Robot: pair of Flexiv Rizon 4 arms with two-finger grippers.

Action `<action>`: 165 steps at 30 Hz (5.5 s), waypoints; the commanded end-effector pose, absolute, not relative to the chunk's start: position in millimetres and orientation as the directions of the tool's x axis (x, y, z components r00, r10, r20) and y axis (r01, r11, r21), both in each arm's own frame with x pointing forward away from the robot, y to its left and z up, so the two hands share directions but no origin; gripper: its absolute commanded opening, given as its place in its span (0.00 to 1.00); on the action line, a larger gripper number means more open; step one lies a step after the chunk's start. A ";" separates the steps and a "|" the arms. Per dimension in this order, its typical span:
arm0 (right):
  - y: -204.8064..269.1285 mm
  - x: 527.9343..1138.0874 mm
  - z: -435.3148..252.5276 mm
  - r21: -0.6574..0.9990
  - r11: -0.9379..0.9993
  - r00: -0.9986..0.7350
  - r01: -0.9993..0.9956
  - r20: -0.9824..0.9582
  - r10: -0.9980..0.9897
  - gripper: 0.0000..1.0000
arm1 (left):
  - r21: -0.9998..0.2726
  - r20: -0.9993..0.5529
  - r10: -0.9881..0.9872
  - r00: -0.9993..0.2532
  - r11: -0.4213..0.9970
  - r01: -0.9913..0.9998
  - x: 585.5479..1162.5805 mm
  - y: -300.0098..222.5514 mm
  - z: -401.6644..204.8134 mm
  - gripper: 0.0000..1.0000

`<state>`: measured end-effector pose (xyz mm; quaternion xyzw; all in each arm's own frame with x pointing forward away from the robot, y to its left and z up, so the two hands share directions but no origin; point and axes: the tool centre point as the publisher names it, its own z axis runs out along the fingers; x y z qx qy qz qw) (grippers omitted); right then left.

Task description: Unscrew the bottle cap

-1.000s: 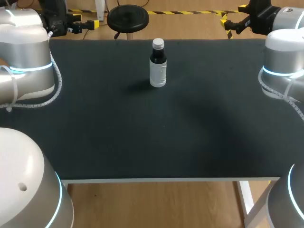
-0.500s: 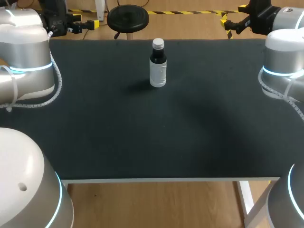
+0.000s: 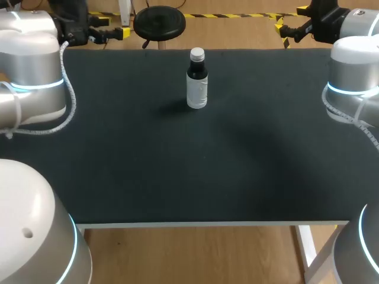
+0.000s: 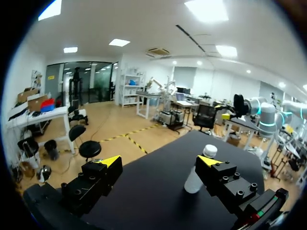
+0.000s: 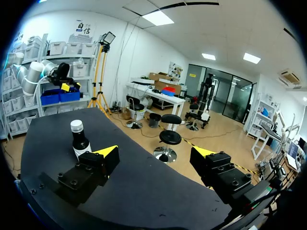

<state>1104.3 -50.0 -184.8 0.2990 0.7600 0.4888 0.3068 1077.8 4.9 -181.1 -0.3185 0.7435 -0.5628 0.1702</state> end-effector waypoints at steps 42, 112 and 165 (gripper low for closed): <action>-50.3 1104.3 -184.6 0.926 0.344 -0.633 0.155 -0.174 0.754 1.00 | -1.000 0.007 0.075 -0.997 0.018 -0.006 1064.6 -117.0 -273.6 1.00; -50.3 1104.3 -184.6 0.926 0.344 -0.633 0.155 -0.174 0.754 1.00 | -1.000 0.026 0.305 -0.952 0.017 -0.022 1049.1 -222.6 -289.5 1.00; -50.3 1104.3 -184.6 0.926 0.344 -0.633 0.155 -0.174 0.754 1.00 | -1.000 0.011 0.256 -0.967 0.017 -0.006 1059.7 -203.9 -278.7 0.00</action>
